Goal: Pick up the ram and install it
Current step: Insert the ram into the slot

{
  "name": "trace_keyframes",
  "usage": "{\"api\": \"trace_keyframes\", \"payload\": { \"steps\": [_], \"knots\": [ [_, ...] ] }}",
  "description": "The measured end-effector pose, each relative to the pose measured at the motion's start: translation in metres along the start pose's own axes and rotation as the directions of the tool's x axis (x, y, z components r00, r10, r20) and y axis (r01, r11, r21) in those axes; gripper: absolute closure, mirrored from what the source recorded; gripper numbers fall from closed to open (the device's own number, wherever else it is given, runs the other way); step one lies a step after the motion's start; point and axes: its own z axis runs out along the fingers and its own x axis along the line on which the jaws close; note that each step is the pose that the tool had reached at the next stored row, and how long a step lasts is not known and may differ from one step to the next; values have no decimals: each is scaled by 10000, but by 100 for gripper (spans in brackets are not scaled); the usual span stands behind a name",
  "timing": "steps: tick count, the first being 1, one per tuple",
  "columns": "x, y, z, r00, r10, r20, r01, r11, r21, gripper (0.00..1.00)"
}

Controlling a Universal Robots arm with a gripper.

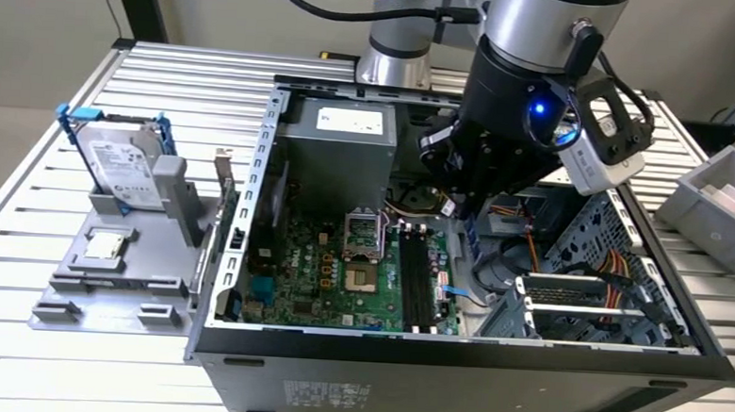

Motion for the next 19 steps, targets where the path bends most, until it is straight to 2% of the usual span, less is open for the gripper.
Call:
{"api": "trace_keyframes", "payload": {
  "steps": [2,13,19],
  "knots": [
    [0,0,10,10000,-1,-36,1,10000,17,100],
    [1,-1,43,9999,140,-35,-140,9999,19,100],
    [4,-1,94,9986,521,-31,-520,9986,32,100]
  ]
}}
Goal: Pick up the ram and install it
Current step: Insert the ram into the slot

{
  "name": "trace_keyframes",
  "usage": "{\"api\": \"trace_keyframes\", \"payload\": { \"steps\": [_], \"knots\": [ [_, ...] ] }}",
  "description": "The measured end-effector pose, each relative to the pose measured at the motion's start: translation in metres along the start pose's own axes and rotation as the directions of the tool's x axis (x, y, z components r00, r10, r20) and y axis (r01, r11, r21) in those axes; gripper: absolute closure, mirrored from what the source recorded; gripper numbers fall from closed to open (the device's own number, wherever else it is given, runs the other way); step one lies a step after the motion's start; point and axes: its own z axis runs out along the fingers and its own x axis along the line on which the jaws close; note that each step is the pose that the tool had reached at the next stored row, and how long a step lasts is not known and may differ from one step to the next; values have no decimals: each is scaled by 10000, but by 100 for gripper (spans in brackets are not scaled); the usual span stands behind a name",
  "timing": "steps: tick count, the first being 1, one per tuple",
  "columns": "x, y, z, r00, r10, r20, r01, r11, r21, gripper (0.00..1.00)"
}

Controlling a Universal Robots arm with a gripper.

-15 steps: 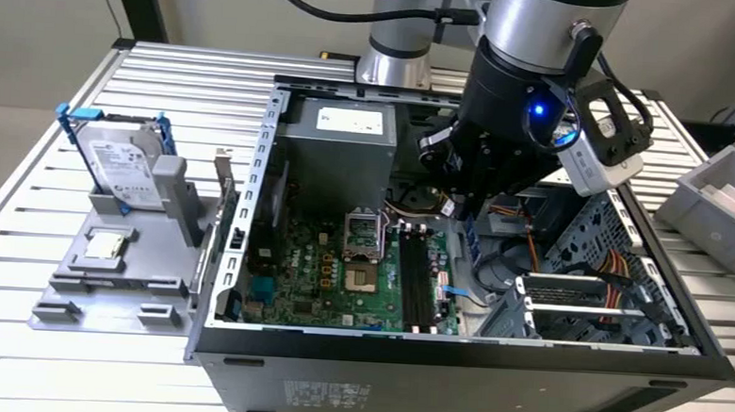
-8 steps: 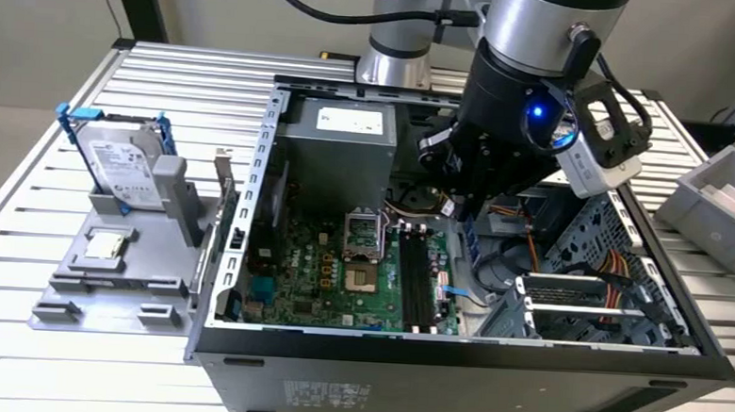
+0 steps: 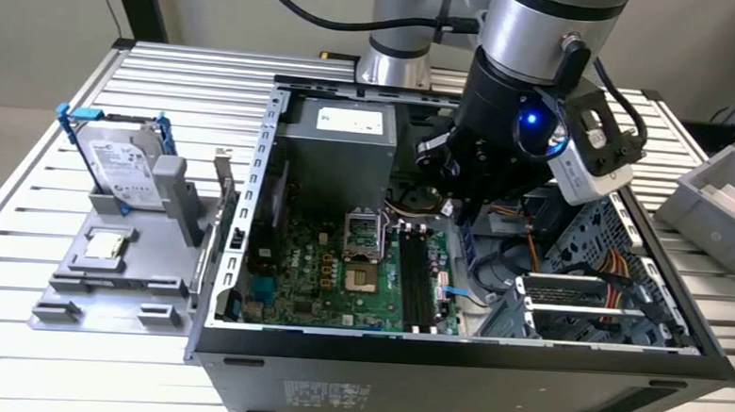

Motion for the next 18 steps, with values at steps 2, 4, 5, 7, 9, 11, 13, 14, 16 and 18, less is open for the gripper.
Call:
{"api": "trace_keyframes", "payload": {
  "steps": [2,4,5,7,9,11,13,14,16,18],
  "knots": [
    [1,0,11,9999,116,1,-116,9999,4,100],
    [5,0,27,9997,237,2,-237,9997,8,100],
    [6,-1,33,9996,275,2,-275,9996,8,100],
    [11,0,44,9993,361,2,-361,9993,12,100],
    [15,-1,62,9989,471,3,-471,9989,18,100],
    [21,-1,75,9987,504,4,-504,9987,17,100],
    [30,-1,90,9986,520,5,-520,9986,16,100],
    [33,-1,99,9986,522,5,-522,9986,17,100],
    [35,-1,110,9986,522,4,-522,9986,19,100],
    [37,-2,136,9986,522,5,-522,9986,17,100]
  ]
}}
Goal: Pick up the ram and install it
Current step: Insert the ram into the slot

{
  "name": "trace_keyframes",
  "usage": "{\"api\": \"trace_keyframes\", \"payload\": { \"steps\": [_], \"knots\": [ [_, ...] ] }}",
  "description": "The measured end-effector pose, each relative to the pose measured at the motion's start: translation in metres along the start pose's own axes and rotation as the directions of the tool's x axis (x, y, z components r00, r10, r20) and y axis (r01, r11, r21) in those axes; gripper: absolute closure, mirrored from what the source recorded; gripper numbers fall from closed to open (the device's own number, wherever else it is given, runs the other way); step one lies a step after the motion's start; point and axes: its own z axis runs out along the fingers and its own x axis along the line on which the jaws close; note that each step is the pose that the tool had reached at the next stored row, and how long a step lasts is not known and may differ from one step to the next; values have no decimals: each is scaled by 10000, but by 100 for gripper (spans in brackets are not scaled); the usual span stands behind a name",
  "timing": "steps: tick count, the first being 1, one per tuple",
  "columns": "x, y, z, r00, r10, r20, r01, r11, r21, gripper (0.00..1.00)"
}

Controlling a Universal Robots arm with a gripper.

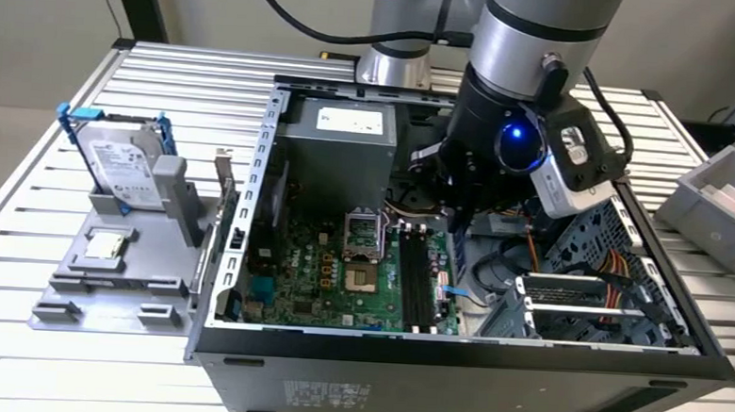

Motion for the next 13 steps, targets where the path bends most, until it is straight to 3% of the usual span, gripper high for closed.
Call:
{"api": "trace_keyframes", "payload": {
  "steps": [4,13],
  "knots": [
    [2,0,67,10000,-3,0,3,10000,19,100],
    [-6,-1,150,9999,-102,-2,102,9999,65,100]
  ]
}}
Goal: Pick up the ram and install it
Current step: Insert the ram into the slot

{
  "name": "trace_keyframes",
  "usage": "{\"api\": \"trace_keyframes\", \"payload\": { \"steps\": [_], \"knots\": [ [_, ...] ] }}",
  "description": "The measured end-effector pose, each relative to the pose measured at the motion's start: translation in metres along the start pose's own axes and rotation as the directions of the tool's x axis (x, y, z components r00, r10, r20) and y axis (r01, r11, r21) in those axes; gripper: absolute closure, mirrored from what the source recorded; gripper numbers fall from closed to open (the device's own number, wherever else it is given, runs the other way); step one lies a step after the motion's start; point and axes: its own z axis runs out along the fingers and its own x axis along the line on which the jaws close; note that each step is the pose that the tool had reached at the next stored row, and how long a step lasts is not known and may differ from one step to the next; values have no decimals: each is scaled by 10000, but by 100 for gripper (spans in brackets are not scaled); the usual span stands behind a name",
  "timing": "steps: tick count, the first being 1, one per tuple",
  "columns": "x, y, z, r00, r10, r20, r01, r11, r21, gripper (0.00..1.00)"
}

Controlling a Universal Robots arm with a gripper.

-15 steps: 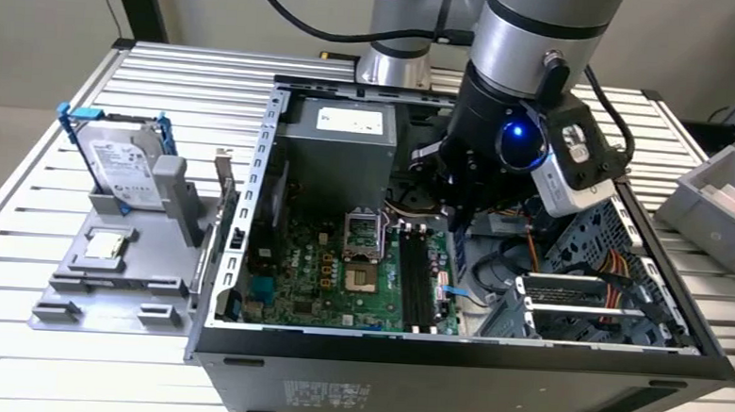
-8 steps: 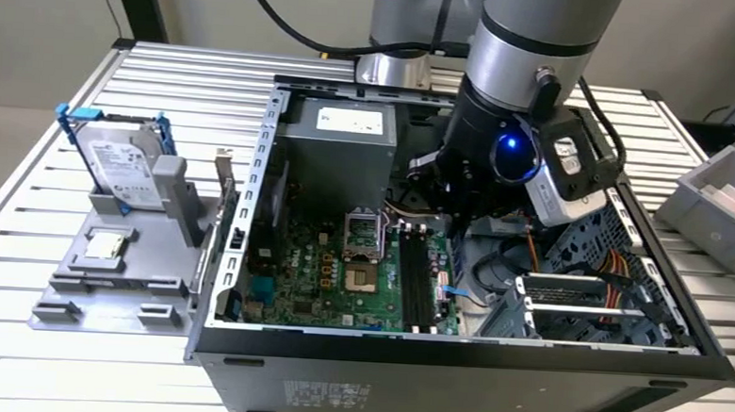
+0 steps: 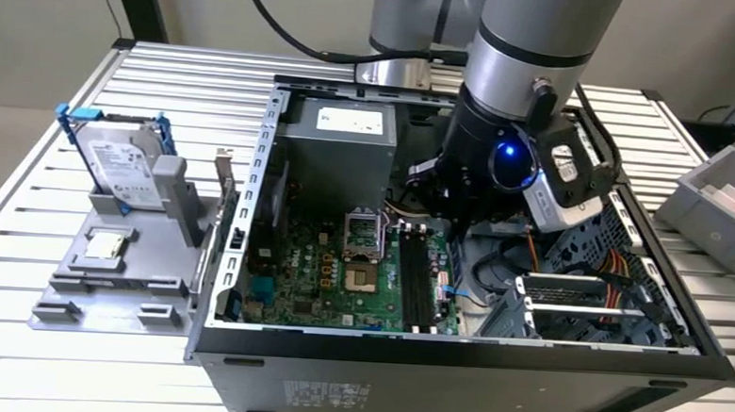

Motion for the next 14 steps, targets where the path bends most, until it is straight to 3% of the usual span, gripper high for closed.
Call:
{"api": "trace_keyframes", "payload": {
  "steps": [14],
  "knots": [
    [-21,1,162,10000,0,-2,0,10000,21,100]
  ]
}}
